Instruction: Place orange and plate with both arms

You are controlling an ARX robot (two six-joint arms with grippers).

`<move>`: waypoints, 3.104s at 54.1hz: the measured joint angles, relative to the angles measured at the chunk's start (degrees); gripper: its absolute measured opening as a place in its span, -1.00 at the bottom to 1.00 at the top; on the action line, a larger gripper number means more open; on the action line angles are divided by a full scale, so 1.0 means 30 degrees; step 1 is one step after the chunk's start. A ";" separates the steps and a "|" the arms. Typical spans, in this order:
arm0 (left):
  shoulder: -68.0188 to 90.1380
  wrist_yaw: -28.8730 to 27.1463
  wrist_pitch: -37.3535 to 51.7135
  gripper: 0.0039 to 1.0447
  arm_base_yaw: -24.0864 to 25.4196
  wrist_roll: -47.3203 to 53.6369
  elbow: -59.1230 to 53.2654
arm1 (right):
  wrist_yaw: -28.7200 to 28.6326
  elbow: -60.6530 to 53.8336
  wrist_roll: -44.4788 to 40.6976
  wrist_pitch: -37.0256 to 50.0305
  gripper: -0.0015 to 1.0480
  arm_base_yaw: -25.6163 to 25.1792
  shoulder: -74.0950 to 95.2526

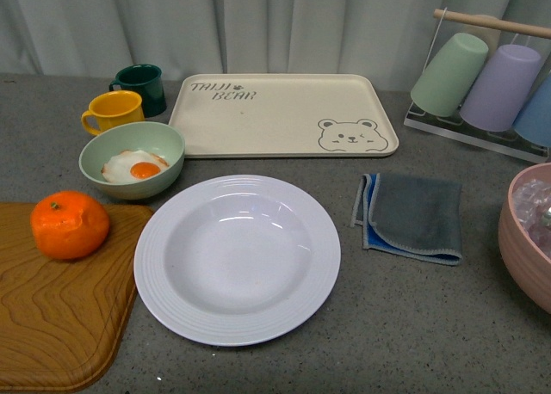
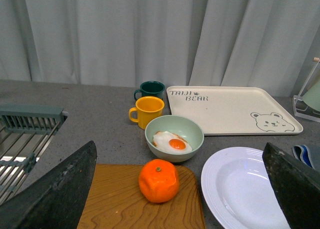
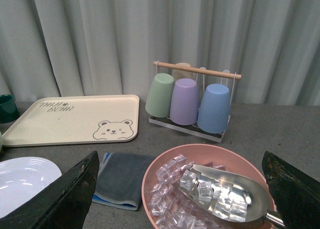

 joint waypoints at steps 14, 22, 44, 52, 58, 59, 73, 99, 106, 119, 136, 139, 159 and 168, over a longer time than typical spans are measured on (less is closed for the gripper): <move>0.0000 0.0000 0.0000 0.88 0.0000 0.0000 0.0000 | 0.0000 0.0000 0.0000 0.0000 0.82 0.0000 0.0000; 0.0000 0.0000 0.0000 0.88 0.0000 0.0000 0.0000 | 0.0000 0.0000 0.0000 0.0000 0.82 0.0000 0.0000; 0.0000 0.0000 0.0000 0.88 0.0000 0.0007 0.0000 | 0.0000 0.0000 0.0000 0.0000 0.82 0.0000 0.0000; 0.0000 0.0000 0.0000 0.88 0.0000 0.0000 0.0000 | 0.0000 0.0000 0.0000 0.0000 0.82 0.0000 0.0000; 0.0787 -0.1632 -0.1763 0.88 -0.0488 -0.0918 0.0605 | 0.0000 0.0000 0.0000 0.0000 0.82 0.0000 0.0000; 0.1457 -0.2120 -0.2732 0.88 -0.0721 -0.1268 0.0969 | 0.0000 0.0000 0.0000 0.0000 0.82 0.0000 0.0000; 1.0608 -0.1355 0.0350 0.88 -0.2040 -0.4524 0.2550 | -0.0007 0.0000 0.0000 0.0000 0.82 0.0000 -0.0022; 2.9864 -0.0364 0.6397 0.88 -0.1989 -0.3818 0.9442 | 0.0000 0.0000 0.0007 0.0000 0.82 0.0000 -0.0029; 3.2013 -0.0612 0.6849 0.88 -0.2033 -0.3570 1.0397 | 0.0000 0.0000 0.0000 0.0000 0.82 0.0000 -0.0029; 3.4745 -0.1151 0.6994 0.88 -0.1690 -0.3876 1.1890 | 0.0000 0.0000 0.0000 0.0000 0.82 0.0000 -0.0029; 3.6355 -0.1253 0.6878 0.88 -0.1370 -0.4065 1.2932 | 0.0000 0.0000 0.0000 0.0000 0.82 0.0000 -0.0029; 3.6530 -0.1239 0.6856 0.88 -0.1326 -0.4102 1.3114 | 0.0000 0.0000 0.0000 0.0000 0.82 0.0000 -0.0029; 3.6989 -0.1137 0.6455 0.07 -0.1078 -0.4597 1.3653 | 0.0000 0.0000 0.0000 0.0000 0.82 0.0000 -0.0029; 3.6844 -0.1144 0.6455 -0.03 -0.1078 -0.4597 1.3624 | 0.0000 0.0000 0.0000 0.0000 0.82 0.0000 -0.0029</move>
